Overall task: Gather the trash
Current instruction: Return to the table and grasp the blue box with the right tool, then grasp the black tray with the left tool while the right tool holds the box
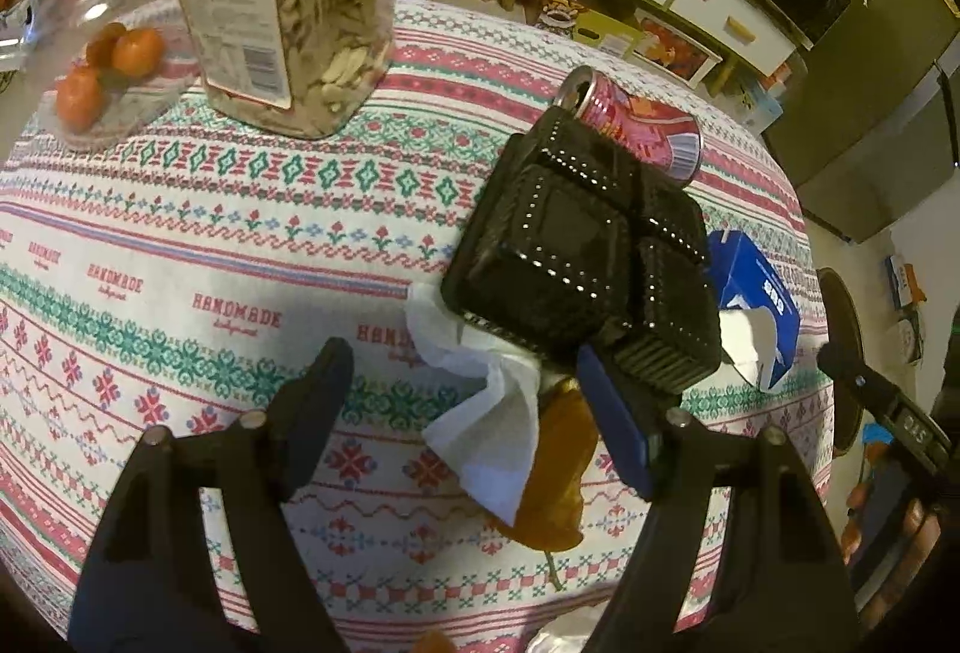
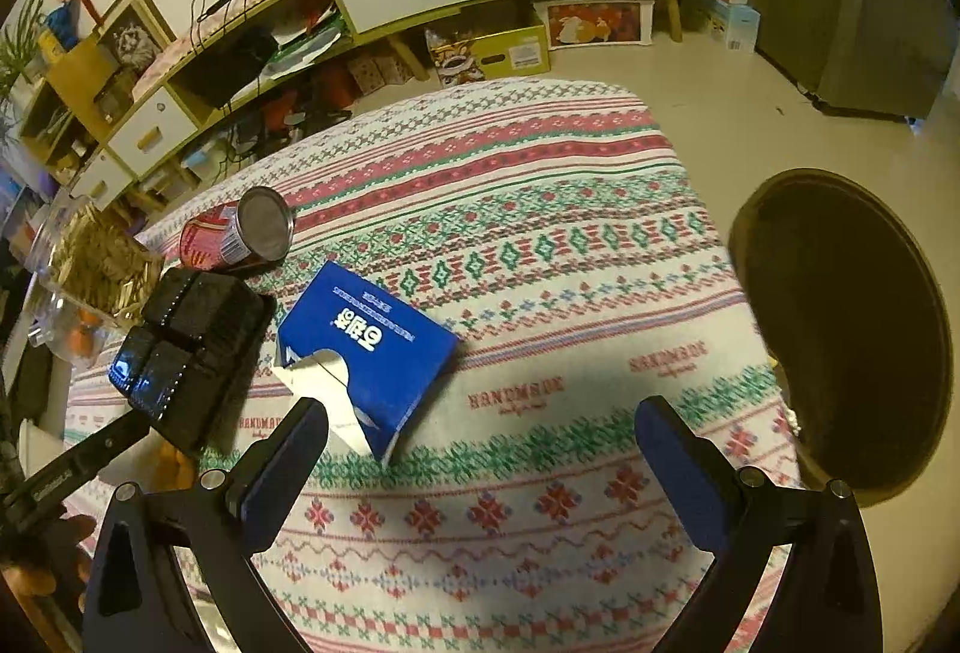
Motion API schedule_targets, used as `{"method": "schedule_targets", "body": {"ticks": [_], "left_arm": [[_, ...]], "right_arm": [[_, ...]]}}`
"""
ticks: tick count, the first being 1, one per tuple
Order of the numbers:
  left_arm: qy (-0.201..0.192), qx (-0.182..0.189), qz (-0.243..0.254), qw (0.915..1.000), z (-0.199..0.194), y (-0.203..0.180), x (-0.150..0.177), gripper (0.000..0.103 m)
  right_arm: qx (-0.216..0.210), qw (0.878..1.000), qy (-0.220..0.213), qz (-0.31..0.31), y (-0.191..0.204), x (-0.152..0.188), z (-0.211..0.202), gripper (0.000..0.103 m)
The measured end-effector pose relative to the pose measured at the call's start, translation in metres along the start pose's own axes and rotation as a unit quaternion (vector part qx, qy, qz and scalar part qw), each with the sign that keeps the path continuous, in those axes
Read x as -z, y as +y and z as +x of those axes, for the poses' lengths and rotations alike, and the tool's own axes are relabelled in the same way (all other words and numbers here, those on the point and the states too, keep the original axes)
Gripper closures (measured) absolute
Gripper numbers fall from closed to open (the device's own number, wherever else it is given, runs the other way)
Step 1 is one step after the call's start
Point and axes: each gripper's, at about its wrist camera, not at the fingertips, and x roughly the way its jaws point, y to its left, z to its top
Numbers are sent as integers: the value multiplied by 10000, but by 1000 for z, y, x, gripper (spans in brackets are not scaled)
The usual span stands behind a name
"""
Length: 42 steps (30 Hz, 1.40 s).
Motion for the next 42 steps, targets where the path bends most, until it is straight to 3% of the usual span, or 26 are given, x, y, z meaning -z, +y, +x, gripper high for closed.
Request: {"method": "schedule_targets", "body": {"ticks": [11,13,17,18,21,26,31,35,42], "left_arm": [[96,23,454,9989,-14,-10,1,18],[91,5,565,9984,-18,-13,4,16],[57,-275,953,9950,-21,-28,4,14],[13,-327,1024,9942,-21,-33,3,14],[-205,-439,1093,9928,-27,-37,-5,14],[-397,-34,296,9988,-29,-12,-29,14],[-25,352,-5,9994,-3,-7,-43,30],[148,419,62,9990,14,-17,-49,45],[250,522,205,9981,24,-33,-45,49]], "right_arm": [[54,9996,-69,-262,17,-11,34,2],[38,9993,-90,-355,21,-12,37,9],[127,9972,-160,-715,28,-10,38,55],[107,9972,-144,-725,28,-10,38,62],[-115,9986,-98,-514,18,-11,36,64],[-243,9992,-24,-311,1,-10,28,64],[-171,9995,22,-273,-9,-7,21,64],[-125,9996,34,-234,-15,-3,17,64],[-92,9999,56,-101,-23,-2,13,64]]}}
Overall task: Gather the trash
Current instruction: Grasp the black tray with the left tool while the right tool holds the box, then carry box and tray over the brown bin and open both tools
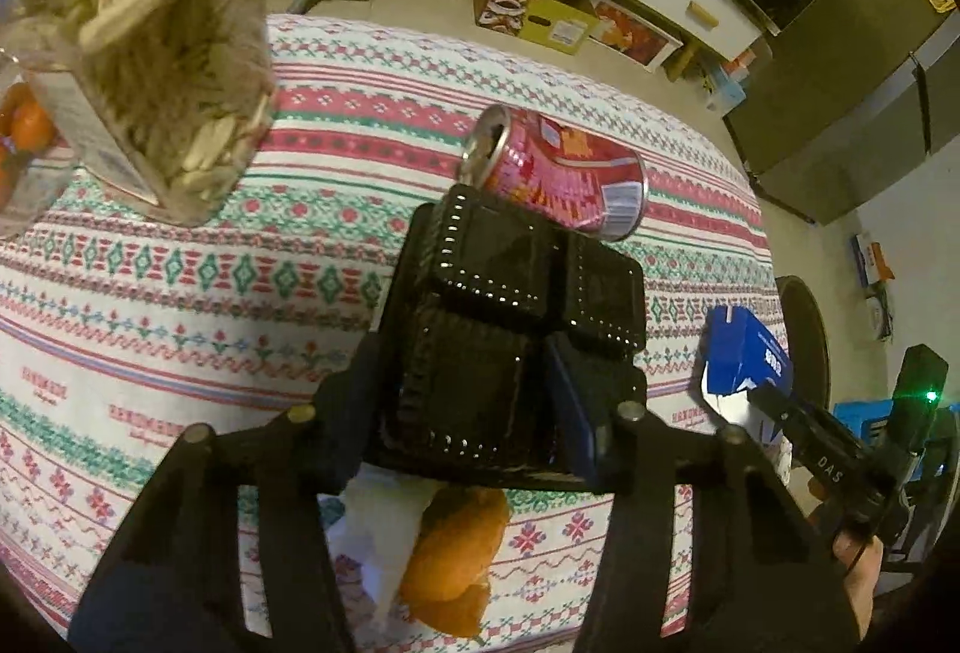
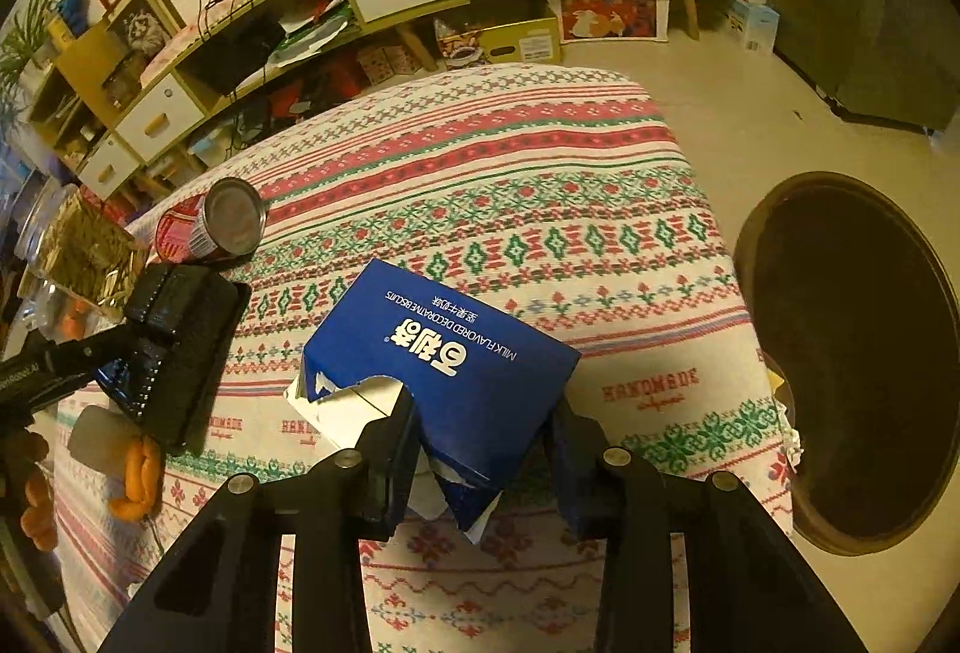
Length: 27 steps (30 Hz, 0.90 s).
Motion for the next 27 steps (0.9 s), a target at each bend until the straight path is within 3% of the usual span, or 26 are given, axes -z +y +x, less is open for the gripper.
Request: {"method": "schedule_targets", "body": {"ticks": [5,14,21,27], "left_arm": [[-187,11,94,9998,-12,-5,8,54],[-467,303,326,9979,-47,-26,12,54],[-536,486,874,9935,-55,-88,23,54],[-393,766,1268,9882,-37,-150,33,54]], "right_arm": [[-17,10000,-48,9,-1,0,-8,64],[-58,9995,-312,58,-13,-3,-41,64],[192,9978,-560,313,-62,1,-77,64],[524,9943,-725,589,-116,13,-108,64]]}}
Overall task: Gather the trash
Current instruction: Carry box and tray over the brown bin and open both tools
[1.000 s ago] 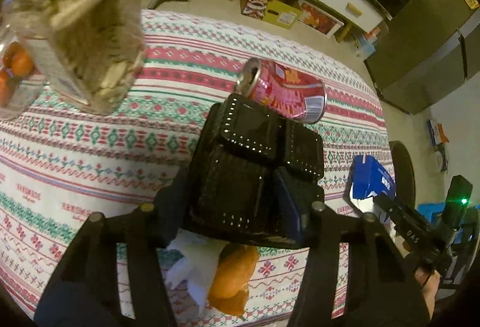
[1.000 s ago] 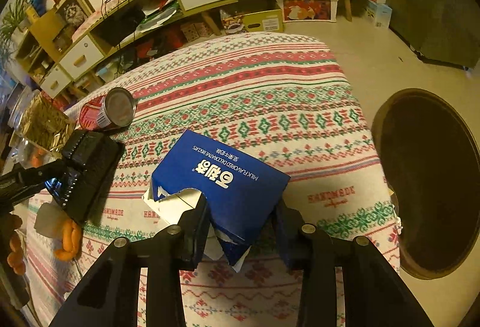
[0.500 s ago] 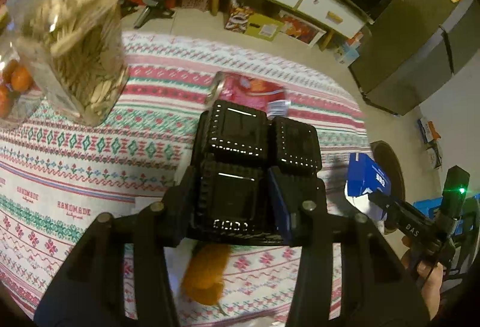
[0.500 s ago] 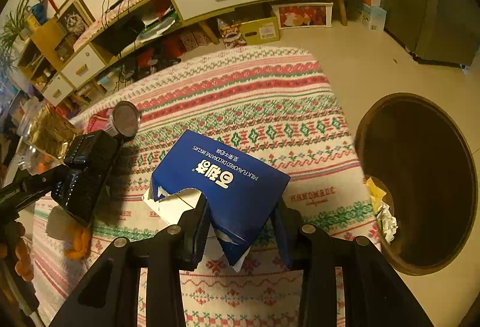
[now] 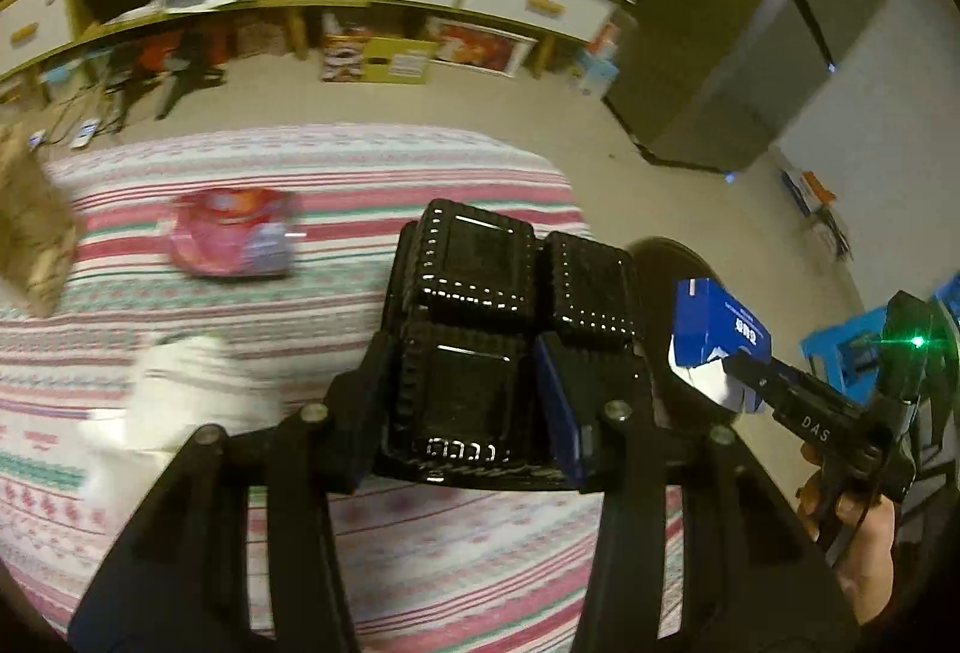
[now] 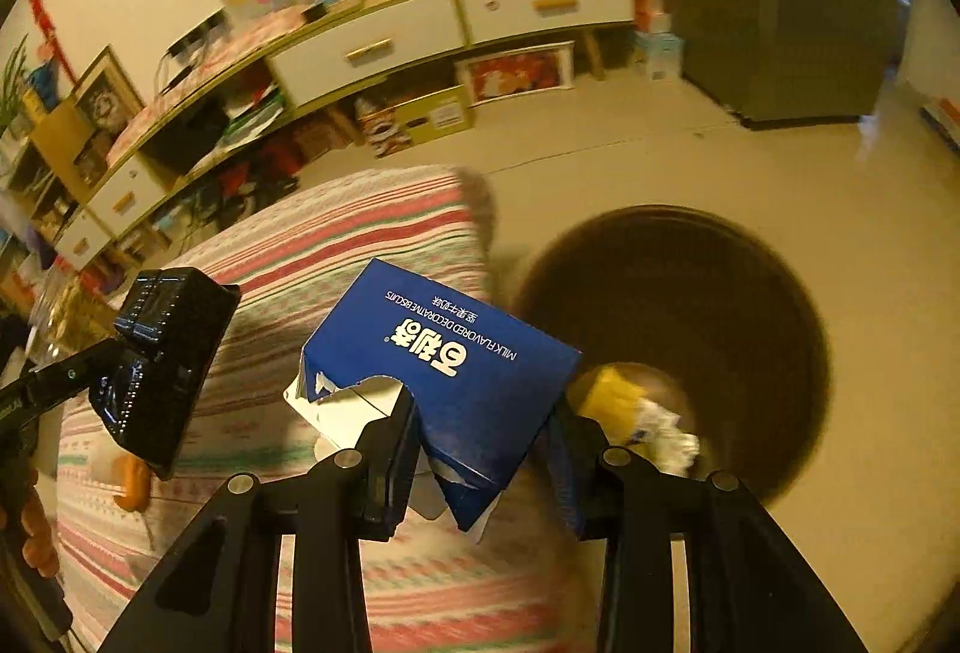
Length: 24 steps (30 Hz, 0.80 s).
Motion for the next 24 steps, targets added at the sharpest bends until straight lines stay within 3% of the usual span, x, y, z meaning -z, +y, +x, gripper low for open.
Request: {"method": "schedule_targets", "body": {"ticks": [9,18,24], "left_arm": [[291,478,526,9970,57,-100,1,54],[486,285,892,9944,119,-169,-4,54],[470,197,947,9942,135,-184,-8,51]], "right_arm": [[473,9965,-207,654,-86,4,-31,64],[738,9894,-268,1223,-144,8,-40,64],[869,9862,-235,1388,-158,14,-34,64]]}}
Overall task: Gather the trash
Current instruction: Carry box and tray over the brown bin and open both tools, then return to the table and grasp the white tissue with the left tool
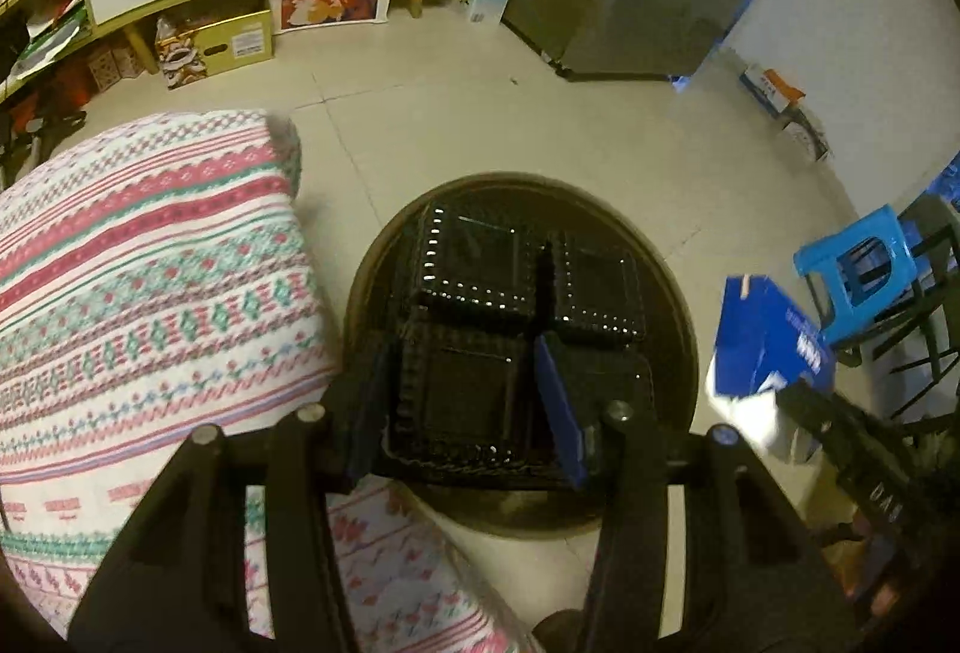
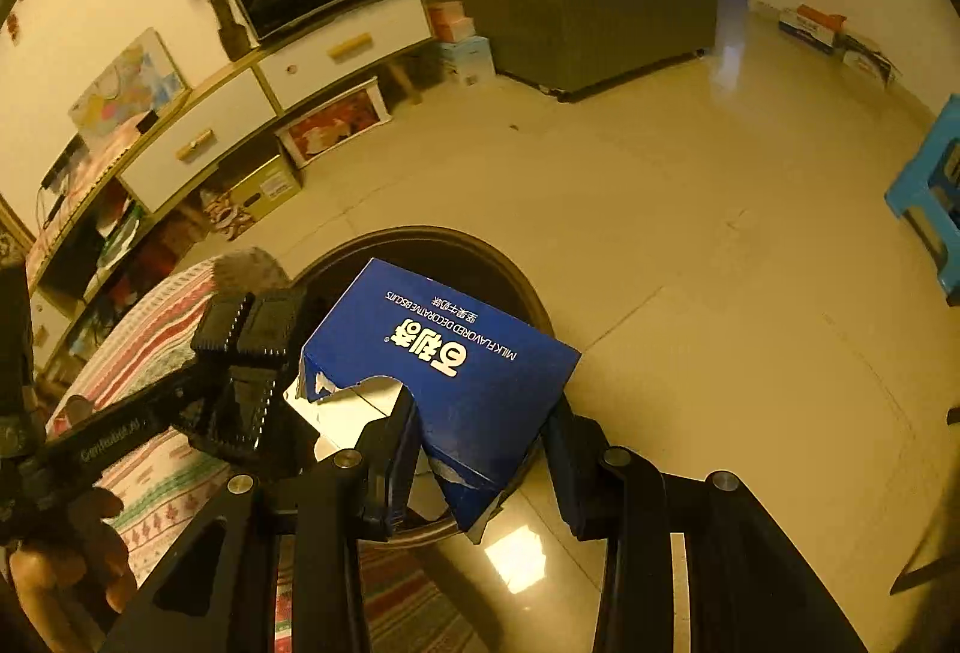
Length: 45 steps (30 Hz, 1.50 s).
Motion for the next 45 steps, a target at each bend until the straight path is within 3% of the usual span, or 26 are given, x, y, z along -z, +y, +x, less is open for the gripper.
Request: {"method": "schedule_targets", "body": {"ticks": [1,2,4,10,18,19,21,24,34,45], "left_arm": [[-70,-26,61,10000,-1,-1,-3,44],[-64,-112,92,9999,-1,-1,-4,30],[-216,-205,51,9995,-8,2,-7,18],[-276,-133,-102,9995,-27,19,-2,18],[-311,-94,-332,9989,-62,59,30,18],[-335,-130,-364,9987,-69,66,34,18],[-362,-210,-422,9982,-79,77,39,17],[-426,-395,-484,9971,-96,95,45,15],[-622,-980,-829,9898,-155,148,69,5],[-534,-1547,-1306,9778,-202,213,114,4]], "right_arm": [[-2,10000,14,32,-3,0,1,64],[-5,10000,27,56,-4,0,3,64],[-21,9999,57,98,-7,-1,6,64],[-109,9998,99,158,-6,-1,10,64],[-389,9988,234,200,9,0,19,62],[-410,9987,244,194,12,-1,19,58],[-409,9989,193,123,18,0,15,41],[-409,9991,147,26,27,-1,11,32],[-509,9979,127,-368,67,6,-4,21],[-841,9813,334,-1700,164,46,-28,16]]}}
